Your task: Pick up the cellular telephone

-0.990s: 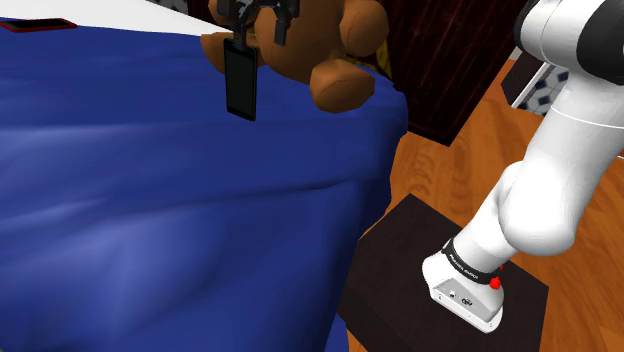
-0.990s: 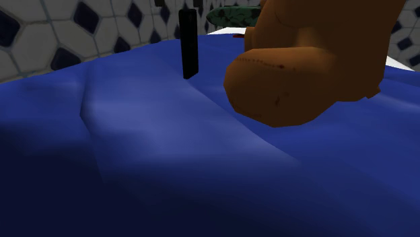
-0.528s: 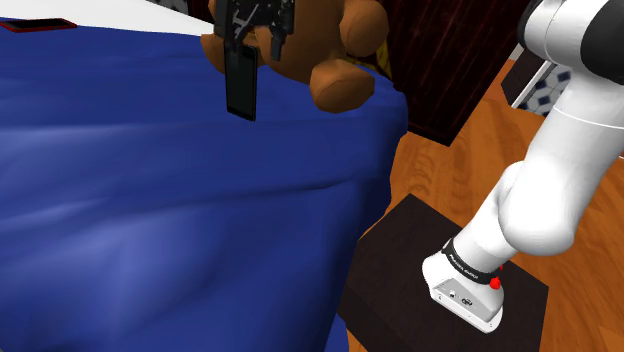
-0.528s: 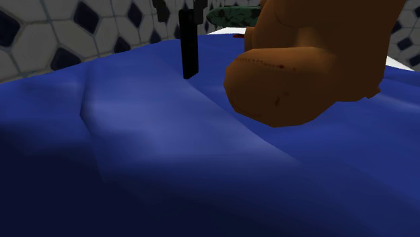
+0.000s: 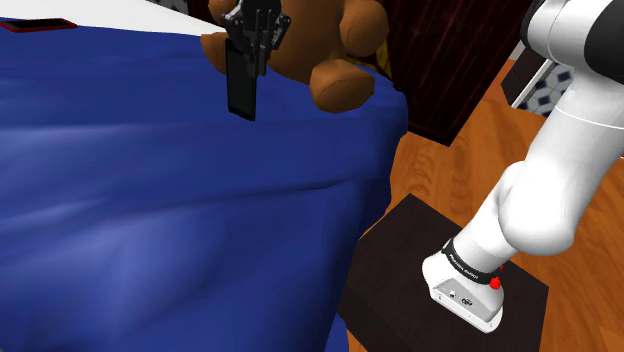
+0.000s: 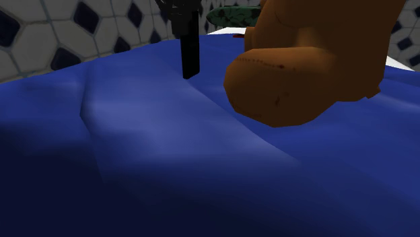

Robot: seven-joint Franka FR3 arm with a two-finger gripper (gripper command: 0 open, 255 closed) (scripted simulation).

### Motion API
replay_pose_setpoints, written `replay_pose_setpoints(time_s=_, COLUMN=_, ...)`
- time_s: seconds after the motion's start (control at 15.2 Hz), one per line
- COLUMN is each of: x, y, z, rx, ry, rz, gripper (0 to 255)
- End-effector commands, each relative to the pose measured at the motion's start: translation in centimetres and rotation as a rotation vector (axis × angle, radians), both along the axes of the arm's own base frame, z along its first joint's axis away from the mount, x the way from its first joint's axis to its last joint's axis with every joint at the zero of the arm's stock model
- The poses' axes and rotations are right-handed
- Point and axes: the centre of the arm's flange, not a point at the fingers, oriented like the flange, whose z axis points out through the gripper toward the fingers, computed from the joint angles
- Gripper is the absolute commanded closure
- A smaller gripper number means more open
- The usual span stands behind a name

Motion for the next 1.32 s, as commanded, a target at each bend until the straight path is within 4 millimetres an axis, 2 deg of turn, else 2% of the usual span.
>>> replay_pose_setpoints(time_s=0.0, x=0.0, y=0.0, z=0.0, rx=-0.001, ry=0.0, rz=-0.001, gripper=255)
replay_pose_setpoints(time_s=0.2, x=0.0, y=0.0, z=0.0, rx=-0.001, ry=0.0, rz=-0.001, gripper=255)
replay_pose_setpoints(time_s=1.19, x=0.0, y=0.0, z=7.9, rx=-0.001, ry=0.0, rz=-0.001, gripper=255)
replay_pose_setpoints(time_s=1.25, x=0.0, y=0.0, z=8.0, rx=-0.001, ry=0.0, rz=-0.001, gripper=255)
